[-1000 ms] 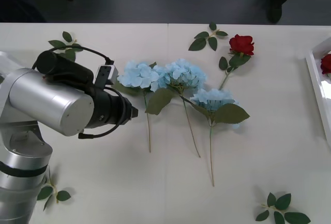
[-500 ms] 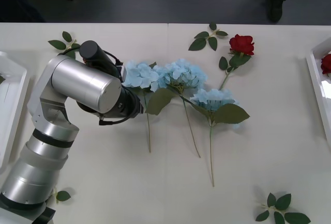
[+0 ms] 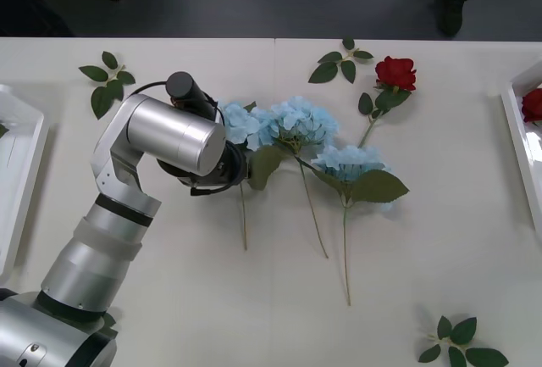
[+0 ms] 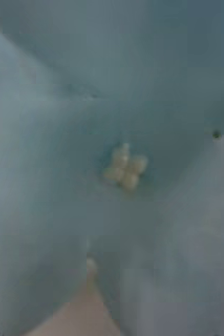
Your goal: Put the red flowers into the right box and the blue flowers into the left box
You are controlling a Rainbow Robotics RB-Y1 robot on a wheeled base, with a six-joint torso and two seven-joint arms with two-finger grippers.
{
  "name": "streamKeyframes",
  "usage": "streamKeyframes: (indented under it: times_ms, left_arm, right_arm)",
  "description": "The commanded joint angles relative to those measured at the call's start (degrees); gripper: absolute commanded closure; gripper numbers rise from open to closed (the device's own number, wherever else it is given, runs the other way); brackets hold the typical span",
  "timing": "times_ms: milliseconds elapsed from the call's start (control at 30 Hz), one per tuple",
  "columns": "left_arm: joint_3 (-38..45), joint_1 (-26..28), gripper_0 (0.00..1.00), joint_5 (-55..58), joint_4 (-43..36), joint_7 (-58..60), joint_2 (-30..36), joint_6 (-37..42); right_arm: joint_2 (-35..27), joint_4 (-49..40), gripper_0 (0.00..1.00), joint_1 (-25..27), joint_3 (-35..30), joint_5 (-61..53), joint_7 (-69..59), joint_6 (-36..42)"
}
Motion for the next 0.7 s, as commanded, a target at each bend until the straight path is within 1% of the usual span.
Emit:
streamKeyframes:
  times_ms: [33,133,200,267,400,567,633,700]
  left_arm:
    - [0.59,-1.45,0.0,-1.0,1.25,1.25,-1.21,-1.92]
    - [0.59,-1.45,0.0,-1.44,1.87,1.16,-1.65,-2.0]
    - [0.41,-1.45,0.0,-1.71,2.57,1.16,-1.82,-2.0]
    - [-0.11,-1.45,0.0,-2.06,3.01,1.16,-1.82,-2.0]
    - [-1.34,-1.45,0.0,-2.41,3.27,1.51,-1.82,-2.0]
    - [-2.05,-1.45,0.0,-2.67,3.45,1.78,-1.82,-2.0]
    - [-2.22,-1.45,0.0,-2.94,3.89,1.78,-1.91,-2.0]
    - [-2.57,-1.45,0.0,-3.55,4.15,1.78,-1.82,-2.0]
  right_arm:
    - [-1.25,-1.1,0.11,-0.77,-2.69,-0.7,-3.23,0.99]
    - [-1.25,-2.24,0.11,-0.85,-4.89,-3.07,-3.67,3.37]
    - [-1.25,-3.56,0.11,-1.47,-6.65,-4.92,-4.11,6.71]
    - [-1.25,-4.7,0.11,-2.52,-7.7,-6.06,-4.63,9.96]
    - [-1.25,-8.92,0.1,-5.78,-8.23,-6.76,-11.14,16.73]
    - [-0.9,-14.46,0.11,-10.61,-4.1,-7.03,-20.63,21.21]
    - [0.51,-16.3,0.11,-12.81,-2.43,-6.41,-24.5,22.7]
    - [3.41,-19.2,0.11,-15.62,-0.32,-3.42,-28.45,25.52]
